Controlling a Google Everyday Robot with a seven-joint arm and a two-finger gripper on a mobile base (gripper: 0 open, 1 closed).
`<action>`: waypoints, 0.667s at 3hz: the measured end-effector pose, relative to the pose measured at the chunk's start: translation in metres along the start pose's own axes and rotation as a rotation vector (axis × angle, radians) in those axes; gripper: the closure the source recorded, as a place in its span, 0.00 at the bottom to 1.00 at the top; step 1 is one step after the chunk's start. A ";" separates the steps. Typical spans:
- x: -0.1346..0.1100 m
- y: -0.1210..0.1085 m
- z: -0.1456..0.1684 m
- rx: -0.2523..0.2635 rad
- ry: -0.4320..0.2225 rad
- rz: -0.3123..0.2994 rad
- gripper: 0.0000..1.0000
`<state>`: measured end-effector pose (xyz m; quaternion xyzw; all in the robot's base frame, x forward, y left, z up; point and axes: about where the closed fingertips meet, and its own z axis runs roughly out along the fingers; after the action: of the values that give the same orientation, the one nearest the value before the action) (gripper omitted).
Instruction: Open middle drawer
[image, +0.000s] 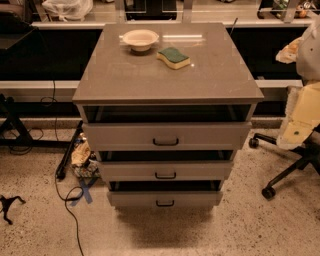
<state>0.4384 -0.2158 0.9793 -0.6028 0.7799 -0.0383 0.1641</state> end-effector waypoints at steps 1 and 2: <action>0.000 0.000 0.004 -0.004 -0.004 -0.005 0.00; -0.001 0.003 0.033 -0.036 -0.030 -0.041 0.00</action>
Offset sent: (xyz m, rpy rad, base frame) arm 0.0152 0.0110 -0.0707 0.0482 0.0599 0.1110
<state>0.4456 -0.2097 0.9473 -0.6219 0.7655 -0.0188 0.1640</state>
